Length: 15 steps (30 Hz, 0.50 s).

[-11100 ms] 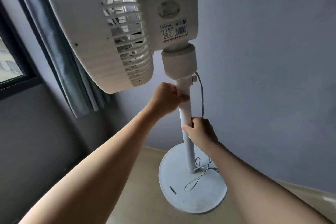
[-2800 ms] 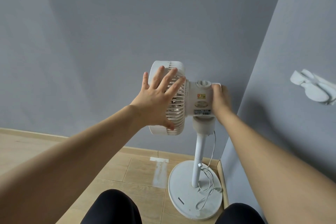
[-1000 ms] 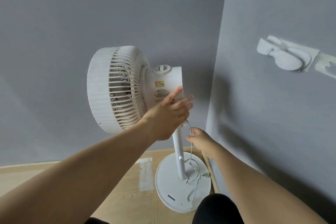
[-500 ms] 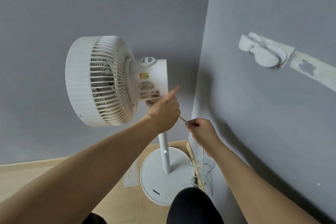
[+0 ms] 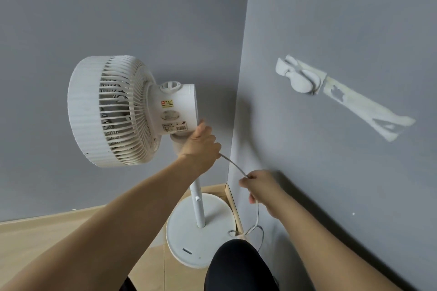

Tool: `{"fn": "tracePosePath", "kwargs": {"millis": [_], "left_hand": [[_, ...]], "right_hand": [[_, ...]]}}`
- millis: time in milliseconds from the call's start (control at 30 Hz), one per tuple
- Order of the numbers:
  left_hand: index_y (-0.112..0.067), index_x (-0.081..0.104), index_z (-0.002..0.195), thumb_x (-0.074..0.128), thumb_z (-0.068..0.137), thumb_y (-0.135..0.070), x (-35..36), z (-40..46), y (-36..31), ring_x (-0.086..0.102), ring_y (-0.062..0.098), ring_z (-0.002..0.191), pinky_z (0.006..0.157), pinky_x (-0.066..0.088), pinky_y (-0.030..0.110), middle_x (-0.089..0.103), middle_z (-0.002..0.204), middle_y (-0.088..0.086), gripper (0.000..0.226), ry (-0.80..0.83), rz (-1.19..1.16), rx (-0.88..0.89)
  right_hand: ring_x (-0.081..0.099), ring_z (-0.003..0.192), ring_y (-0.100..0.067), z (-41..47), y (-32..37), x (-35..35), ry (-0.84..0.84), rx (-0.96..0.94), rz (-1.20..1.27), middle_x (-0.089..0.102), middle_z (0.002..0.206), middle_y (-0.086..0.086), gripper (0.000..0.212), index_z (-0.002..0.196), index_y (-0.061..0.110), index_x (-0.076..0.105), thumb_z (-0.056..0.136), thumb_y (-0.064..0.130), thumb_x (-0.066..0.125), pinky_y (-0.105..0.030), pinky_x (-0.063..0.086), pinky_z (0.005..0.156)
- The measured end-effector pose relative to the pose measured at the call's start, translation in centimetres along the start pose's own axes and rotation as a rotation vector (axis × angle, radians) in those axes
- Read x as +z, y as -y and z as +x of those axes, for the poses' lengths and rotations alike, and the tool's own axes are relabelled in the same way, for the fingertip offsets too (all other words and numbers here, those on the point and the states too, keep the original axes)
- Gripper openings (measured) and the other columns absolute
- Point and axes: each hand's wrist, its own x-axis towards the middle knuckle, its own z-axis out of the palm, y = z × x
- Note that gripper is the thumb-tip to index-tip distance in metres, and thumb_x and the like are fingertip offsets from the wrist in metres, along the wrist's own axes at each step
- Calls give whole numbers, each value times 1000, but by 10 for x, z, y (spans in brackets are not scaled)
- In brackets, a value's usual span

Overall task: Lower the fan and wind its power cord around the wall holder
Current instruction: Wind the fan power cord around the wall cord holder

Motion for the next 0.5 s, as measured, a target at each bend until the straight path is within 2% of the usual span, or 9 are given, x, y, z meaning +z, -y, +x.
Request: {"fn": "tracePosePath", "kwargs": {"millis": [100,167,233,333,400,500], "left_hand": [[-27,65,110,30,101,-48,-3,6,-4,38,27,127,111,-12,53,67,104,-4,42,-38,-277,9],[-27,67,102,31,100,-49,-10,10,-6,44,24,119,114,-1,49,68,96,-1,42,-54,-465,-35],[-28,67,100,33,99,-46,-19,16,-4,51,25,112,112,8,47,68,94,2,39,-23,-706,-123],[-31,68,94,40,95,-37,-42,25,2,58,16,104,106,18,41,72,94,-10,29,31,-1103,-278],[-32,66,83,46,94,-27,-52,27,9,60,8,96,97,34,32,73,87,-16,23,92,-1370,-324],[-21,68,83,48,95,-10,-61,22,17,61,12,78,74,49,21,72,76,-4,25,73,-1757,-428]], "right_hand": [[43,55,-17,-7,19,-15,-95,-108,172,47,62,-4,17,83,-2,65,85,14,60,-25,40,50],[41,51,-18,-12,29,-27,-116,-168,206,49,60,-4,15,81,0,66,84,12,58,-26,36,49],[46,48,-18,-17,31,-34,-99,-161,184,51,59,-5,12,78,4,64,85,11,58,-24,38,47],[51,51,-20,-24,23,-38,-55,-60,114,54,62,-11,10,82,0,64,85,8,59,-25,43,53],[49,52,-18,-26,17,-38,-83,-42,119,55,65,-13,19,89,-7,66,86,11,58,-24,40,55],[44,51,-13,-30,24,-36,-135,-144,139,54,65,-9,26,88,-8,64,88,16,56,-19,35,47]]}}
